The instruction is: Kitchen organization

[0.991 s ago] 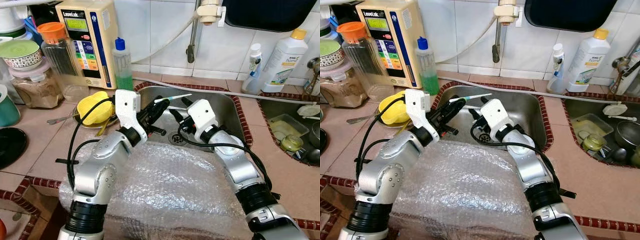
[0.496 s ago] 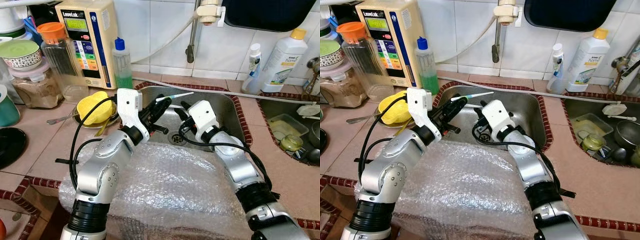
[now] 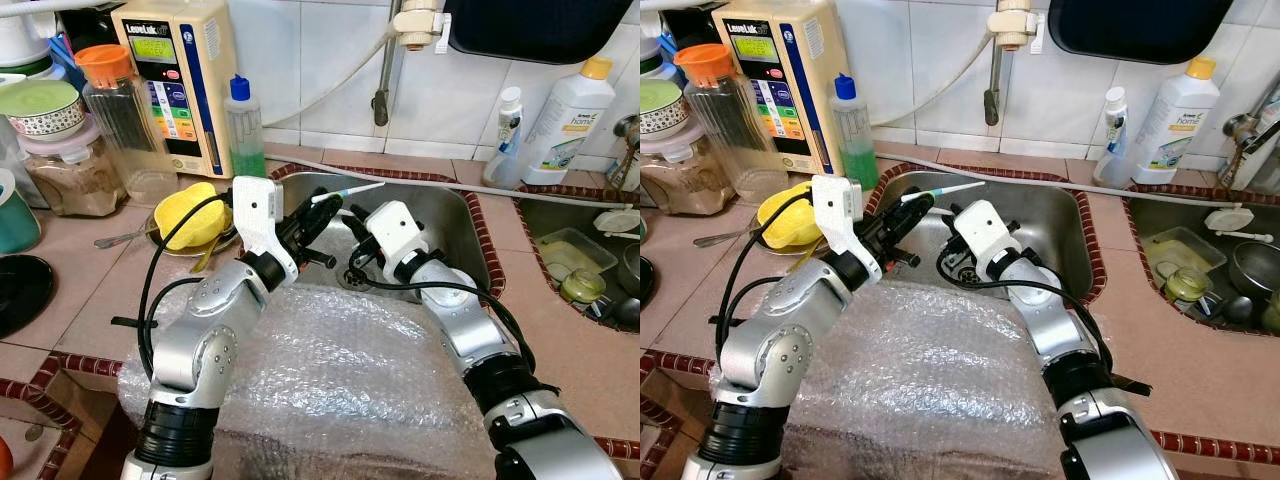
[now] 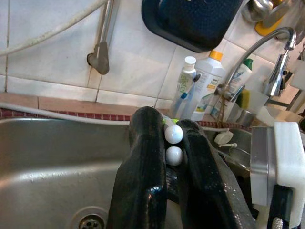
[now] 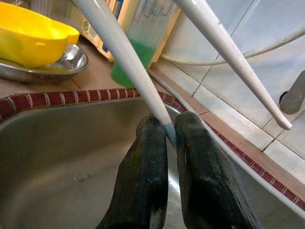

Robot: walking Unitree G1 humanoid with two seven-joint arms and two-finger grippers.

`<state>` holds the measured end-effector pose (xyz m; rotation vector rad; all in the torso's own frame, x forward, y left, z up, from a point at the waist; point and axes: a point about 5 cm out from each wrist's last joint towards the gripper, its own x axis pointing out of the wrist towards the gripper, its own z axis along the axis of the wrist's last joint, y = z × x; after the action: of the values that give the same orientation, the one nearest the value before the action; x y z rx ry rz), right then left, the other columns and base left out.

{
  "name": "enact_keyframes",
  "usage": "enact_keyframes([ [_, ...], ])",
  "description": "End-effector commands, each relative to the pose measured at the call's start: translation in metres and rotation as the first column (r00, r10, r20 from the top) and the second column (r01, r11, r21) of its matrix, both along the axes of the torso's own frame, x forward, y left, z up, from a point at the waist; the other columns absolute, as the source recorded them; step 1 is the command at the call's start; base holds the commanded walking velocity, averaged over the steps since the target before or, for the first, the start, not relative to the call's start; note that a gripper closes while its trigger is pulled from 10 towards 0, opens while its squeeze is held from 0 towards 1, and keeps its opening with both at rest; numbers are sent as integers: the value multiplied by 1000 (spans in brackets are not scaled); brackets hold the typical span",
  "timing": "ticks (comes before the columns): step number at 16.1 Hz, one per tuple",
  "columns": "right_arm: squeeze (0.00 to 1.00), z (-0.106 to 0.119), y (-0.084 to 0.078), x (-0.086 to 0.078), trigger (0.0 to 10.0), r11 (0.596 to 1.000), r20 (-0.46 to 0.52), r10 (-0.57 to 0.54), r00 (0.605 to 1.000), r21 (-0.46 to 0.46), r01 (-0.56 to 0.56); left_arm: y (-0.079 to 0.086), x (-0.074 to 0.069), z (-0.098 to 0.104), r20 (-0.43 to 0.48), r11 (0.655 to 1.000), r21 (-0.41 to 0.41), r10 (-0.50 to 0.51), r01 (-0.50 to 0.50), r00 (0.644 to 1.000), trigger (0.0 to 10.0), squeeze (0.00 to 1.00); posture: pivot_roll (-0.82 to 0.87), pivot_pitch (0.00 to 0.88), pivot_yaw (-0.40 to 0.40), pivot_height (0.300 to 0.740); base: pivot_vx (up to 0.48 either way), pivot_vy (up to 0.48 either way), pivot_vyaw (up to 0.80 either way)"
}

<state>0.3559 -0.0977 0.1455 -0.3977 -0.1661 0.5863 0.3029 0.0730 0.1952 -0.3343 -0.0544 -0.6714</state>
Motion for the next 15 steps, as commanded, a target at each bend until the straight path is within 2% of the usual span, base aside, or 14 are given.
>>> enact_keyframes([
  [1, 0, 15, -12, 10, 0, 997, 32, -69, 997, 36, 68, -4, -6, -5, -25, 999, -5, -44, 43, 999, 8196, 255, 76, 0, 5, 740, 0, 0, 0],
  [2, 0, 15, -15, 12, 0, 996, 33, -81, 996, 31, 80, -2, -6, -8, -38, 999, -9, -32, 32, 999, 10000, 1000, 76, 0, 6, 740, 0, 0, 0],
  [4, 0, 14, -19, 13, 0, 996, 34, -93, 995, 18, 93, 1, -5, -12, -48, 1000, 3, -22, 23, 999, 10000, 1000, 77, 0, 9, 740, 0, 0, 0],
  [7, 0, 8, -32, 17, 0, 991, 25, -121, 992, -54, 122, 7, -4, -19, -57, 999, 52, -8, 11, 998, 10000, 1000, 78, 0, 11, 740, 0, 0, 0],
  [9, 0, 1, -40, 18, 0, 985, -7, -139, 990, -104, 137, 11, -5, -23, -61, 996, 89, -22, 28, 998, 10000, 1000, 78, 0, 11, 740, 0, 0, 0],
  [12, 0, -10, -44, 18, 0, 977, -50, -141, 989, -169, 131, 17, -5, -31, -71, 989, 144, -11, 22, 997, 10000, 1000, 88, 0, 10, 740, 0, 0, 0],
  [14, 0, -27, -49, 16, 0, 961, -155, -149, 977, -256, 106, 24, -6, -45, -114, 970, 238, -14, 41, 993, 10000, 1000, 93, 0, 11, 740, 0, 0, 0],
  [15, 0, -33, -52, 16, 0, 951, -179, -160, 971, -293, 102, 26, -7, -49, -135, 966, 253, -18, 52, 991, 10000, 1000, 93, 0, 11, 740, 0, 0, 0],
])
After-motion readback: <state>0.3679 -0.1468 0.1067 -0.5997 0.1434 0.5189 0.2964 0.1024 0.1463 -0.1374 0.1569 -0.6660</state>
